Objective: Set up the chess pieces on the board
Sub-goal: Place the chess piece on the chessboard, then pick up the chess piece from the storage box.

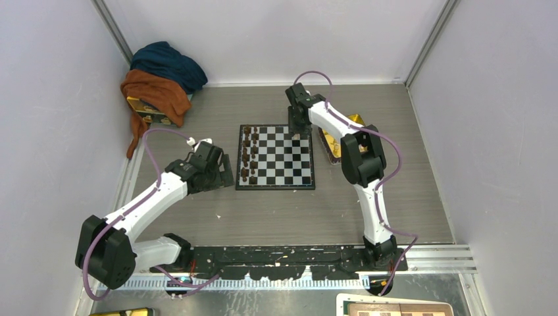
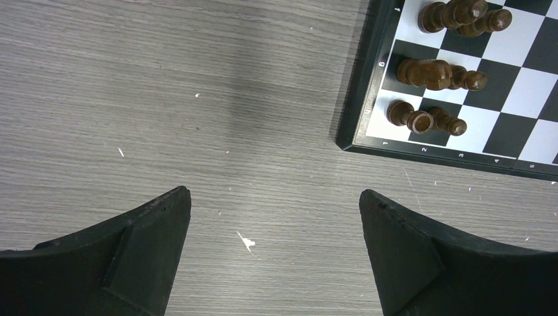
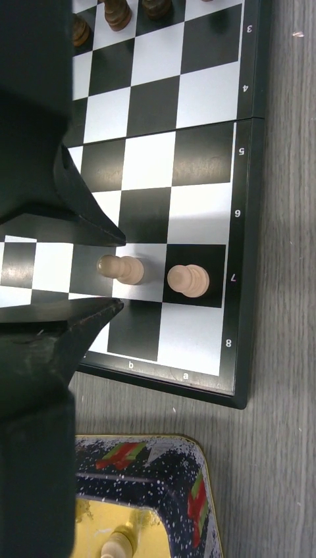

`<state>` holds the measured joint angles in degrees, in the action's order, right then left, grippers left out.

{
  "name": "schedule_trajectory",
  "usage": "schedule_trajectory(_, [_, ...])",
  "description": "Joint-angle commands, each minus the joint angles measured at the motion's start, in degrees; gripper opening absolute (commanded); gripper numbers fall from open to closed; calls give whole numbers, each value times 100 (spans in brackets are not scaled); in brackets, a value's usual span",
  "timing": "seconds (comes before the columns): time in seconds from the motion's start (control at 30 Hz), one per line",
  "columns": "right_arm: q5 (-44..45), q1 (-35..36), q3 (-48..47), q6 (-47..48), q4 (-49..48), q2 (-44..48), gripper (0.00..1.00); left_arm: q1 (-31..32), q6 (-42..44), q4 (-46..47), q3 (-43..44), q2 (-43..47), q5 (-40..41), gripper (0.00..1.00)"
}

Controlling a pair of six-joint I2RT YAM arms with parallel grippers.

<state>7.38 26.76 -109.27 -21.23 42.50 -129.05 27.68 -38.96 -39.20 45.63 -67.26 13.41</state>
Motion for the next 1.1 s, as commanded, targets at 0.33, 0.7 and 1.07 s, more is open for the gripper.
schedule_trajectory(0.33, [388, -59, 551, 69, -69, 1462, 41, -15, -99, 188, 165, 29, 18, 100])
schedule_trajectory(0.7, [1058, -843, 1626, -521, -519, 2419, 38, -12, -86, 209, 320, -173, -16, 100])
schedule_trajectory(1.07, [940, -1565, 2341, -883, -769, 2324, 36, -15, -103, 260, 293, -229, -13, 100])
